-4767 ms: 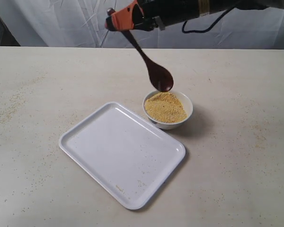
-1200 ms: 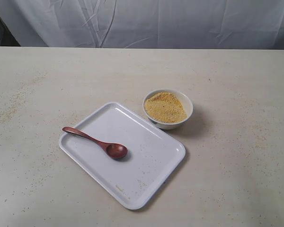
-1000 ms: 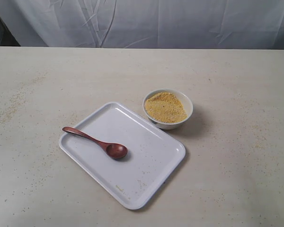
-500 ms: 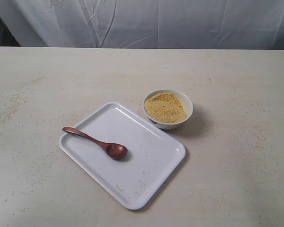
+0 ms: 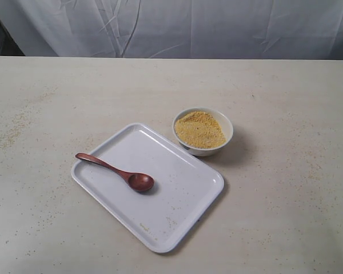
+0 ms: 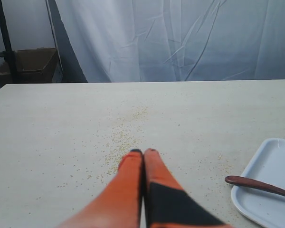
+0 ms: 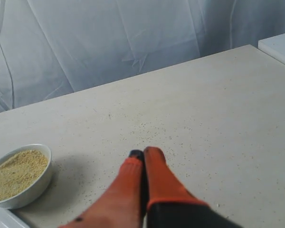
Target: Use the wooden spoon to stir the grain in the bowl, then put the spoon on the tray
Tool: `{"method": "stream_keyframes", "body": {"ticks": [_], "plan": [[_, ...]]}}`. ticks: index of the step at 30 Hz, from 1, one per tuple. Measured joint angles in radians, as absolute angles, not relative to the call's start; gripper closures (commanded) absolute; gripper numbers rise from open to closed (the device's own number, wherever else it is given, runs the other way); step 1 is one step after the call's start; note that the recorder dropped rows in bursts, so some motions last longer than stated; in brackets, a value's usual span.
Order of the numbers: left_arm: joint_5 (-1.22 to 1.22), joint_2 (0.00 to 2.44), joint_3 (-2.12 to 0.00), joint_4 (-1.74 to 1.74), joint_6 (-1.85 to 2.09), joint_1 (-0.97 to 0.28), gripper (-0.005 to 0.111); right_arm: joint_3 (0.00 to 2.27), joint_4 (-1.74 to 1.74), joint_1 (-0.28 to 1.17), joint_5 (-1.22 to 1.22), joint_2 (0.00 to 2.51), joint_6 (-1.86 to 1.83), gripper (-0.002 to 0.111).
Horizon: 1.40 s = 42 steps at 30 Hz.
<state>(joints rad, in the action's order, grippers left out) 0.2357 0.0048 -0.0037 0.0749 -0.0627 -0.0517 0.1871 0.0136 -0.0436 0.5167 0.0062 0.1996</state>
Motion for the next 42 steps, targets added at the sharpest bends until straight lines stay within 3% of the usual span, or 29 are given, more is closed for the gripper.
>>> {"method": "stream_keyframes", "body": {"ticks": [21, 42], "plan": [[0.236, 0.005, -0.004, 0.075, -0.063, -0.052, 0.107, 0.006, 0.014, -0.044, 0.384, 0.006, 0.087, 0.109], [0.236, 0.005, -0.004, 0.075, -0.063, -0.052, 0.107, 0.004, 0.014, -0.044, 0.355, 0.006, 0.084, 0.109]]}}
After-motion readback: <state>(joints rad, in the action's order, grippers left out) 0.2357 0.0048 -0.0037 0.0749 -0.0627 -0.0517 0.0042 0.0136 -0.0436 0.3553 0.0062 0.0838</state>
